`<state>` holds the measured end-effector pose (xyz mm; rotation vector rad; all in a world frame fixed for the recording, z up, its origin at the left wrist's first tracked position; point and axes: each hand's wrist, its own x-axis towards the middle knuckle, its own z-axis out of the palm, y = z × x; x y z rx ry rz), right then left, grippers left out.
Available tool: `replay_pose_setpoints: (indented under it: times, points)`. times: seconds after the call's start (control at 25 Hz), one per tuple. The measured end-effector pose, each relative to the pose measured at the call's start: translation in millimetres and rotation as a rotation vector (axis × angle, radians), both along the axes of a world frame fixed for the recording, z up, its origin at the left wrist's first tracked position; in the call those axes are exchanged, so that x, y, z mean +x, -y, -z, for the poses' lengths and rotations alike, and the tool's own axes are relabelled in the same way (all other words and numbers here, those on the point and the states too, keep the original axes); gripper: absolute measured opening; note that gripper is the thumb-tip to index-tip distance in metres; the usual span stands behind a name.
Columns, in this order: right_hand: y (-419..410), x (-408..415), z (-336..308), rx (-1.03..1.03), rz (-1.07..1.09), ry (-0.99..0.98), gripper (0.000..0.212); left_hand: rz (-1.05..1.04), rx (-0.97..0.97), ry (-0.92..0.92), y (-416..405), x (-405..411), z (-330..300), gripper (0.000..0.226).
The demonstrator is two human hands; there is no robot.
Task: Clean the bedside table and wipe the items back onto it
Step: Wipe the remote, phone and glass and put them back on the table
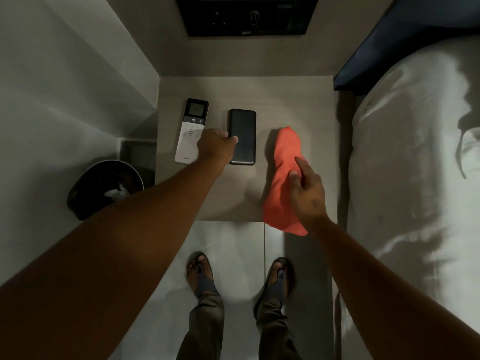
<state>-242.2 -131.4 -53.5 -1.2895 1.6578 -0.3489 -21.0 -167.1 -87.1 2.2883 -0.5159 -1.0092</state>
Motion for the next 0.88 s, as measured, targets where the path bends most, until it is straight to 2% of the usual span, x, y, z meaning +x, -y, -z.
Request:
replay_pose_setpoints:
  times: [0.12,0.24,0.4,0.48,0.56,0.68,0.8,0.88]
  points:
    - [5,7,8,-0.087,-0.118,-0.118,0.048,0.140,0.019,0.189,1,-5,-3,0.025]
    - [13,13,14,0.034,-0.091,-0.201,0.042,0.275,0.093,0.304,3,-9,-2,0.026]
    - [17,10,-6,0.023,-0.181,-0.317,0.054,0.350,0.153,0.341,4,-13,-11,0.032]
    - [18,2,-25,-0.042,-0.032,-0.248,0.061,0.365,0.117,0.346,0,-24,-26,0.043]
    - [16,-20,-53,-0.130,0.170,-0.145,0.057,0.472,0.040,0.435,-5,-53,-46,0.055]
    - [-1,-65,-105,-0.292,0.397,-0.042,0.046,0.676,-0.211,0.489,-10,-127,-89,0.061]
    - [-33,-119,-149,-0.433,0.724,-0.064,0.041,0.871,-0.549,0.334,-21,-223,-137,0.057]
    - [-65,-168,-167,-0.439,0.998,-0.132,0.041,1.061,-0.667,0.118,-43,-294,-165,0.054]
